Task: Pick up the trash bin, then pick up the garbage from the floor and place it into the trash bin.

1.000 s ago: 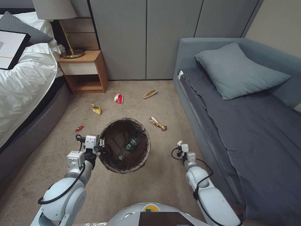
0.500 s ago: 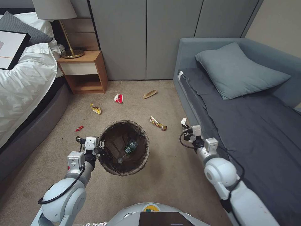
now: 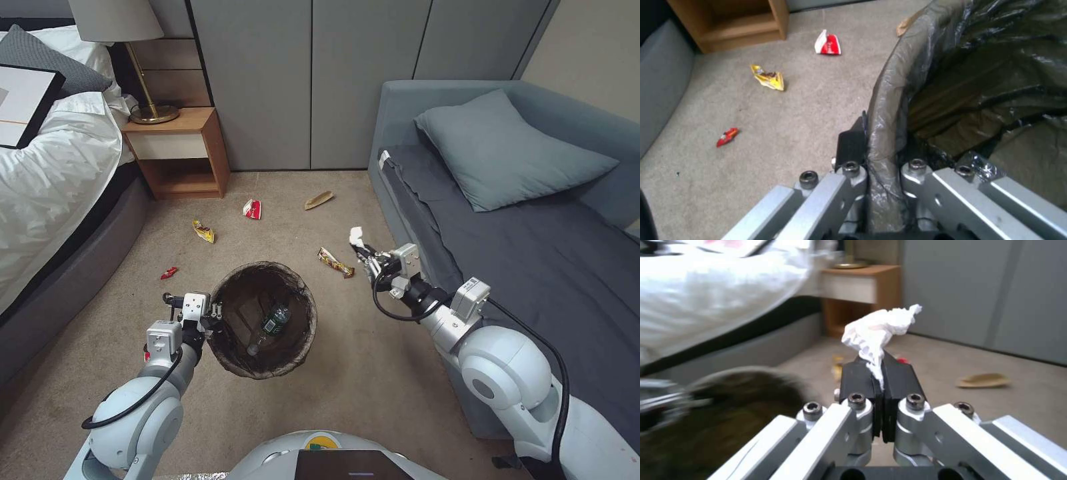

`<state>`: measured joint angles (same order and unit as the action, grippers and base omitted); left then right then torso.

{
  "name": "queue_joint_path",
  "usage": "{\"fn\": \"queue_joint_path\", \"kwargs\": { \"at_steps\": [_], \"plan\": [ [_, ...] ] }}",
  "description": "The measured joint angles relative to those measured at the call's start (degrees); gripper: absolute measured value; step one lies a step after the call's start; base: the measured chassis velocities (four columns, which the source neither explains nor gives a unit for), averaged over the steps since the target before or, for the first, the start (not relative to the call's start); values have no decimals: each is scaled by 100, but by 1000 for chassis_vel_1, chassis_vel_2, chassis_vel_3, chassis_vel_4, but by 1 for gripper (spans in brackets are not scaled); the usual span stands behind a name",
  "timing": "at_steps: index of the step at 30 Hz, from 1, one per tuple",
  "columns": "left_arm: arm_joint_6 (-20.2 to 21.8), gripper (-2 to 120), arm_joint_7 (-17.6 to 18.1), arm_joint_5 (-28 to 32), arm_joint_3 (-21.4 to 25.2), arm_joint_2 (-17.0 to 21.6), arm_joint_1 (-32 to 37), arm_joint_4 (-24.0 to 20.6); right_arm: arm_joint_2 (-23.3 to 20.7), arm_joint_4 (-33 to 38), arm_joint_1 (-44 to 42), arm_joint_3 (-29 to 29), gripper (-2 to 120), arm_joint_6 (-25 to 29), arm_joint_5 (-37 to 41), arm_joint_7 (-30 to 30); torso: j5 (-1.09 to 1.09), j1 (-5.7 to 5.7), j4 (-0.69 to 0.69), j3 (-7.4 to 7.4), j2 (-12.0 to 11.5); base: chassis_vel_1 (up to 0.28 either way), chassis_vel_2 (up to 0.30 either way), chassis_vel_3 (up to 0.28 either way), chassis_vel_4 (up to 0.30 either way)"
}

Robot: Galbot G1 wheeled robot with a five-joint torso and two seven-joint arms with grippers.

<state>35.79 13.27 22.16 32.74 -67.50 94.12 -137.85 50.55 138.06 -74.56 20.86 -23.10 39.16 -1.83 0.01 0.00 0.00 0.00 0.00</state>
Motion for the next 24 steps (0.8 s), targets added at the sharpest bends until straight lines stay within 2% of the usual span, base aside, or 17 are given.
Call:
{"fn": "queue_joint_path", "kwargs": {
  "at_steps": [5,7,8,11,13,15,24],
  "plan": [
    [1,3,15,-3,-48,-8,-53,59,-174,58,180,-348,0,-40,111,-220,-1,0,-1,0,0,0,0,0,0],
    [28,3,13,-18,-110,-17,-93,78,-298,103,423,-841,0,-73,126,-243,-1,0,-1,0,0,0,0,0,0],
    [28,3,13,-18,-110,-17,-93,78,-298,103,423,-841,0,-73,126,-243,-1,0,-1,0,0,0,0,0,0],
    [61,3,9,-40,-178,-18,-163,103,-458,151,1081,-1793,0,-190,133,-138,-1,0,1,0,0,0,0,0,0],
    [65,3,9,-45,-182,-21,-169,108,-466,151,1207,-1986,0,-222,143,-92,-1,0,0,0,0,0,0,0,0],
    [104,3,8,-61,-195,-40,-177,120,-409,131,1527,-2592,0,-328,208,136,-1,0,1,0,0,0,0,0,0],
    [241,3,10,-102,-257,-98,-189,109,-254,-5,1647,-3367,0,-544,278,531,-1,0,-1,0,0,0,0,0,0]
  ]
}}
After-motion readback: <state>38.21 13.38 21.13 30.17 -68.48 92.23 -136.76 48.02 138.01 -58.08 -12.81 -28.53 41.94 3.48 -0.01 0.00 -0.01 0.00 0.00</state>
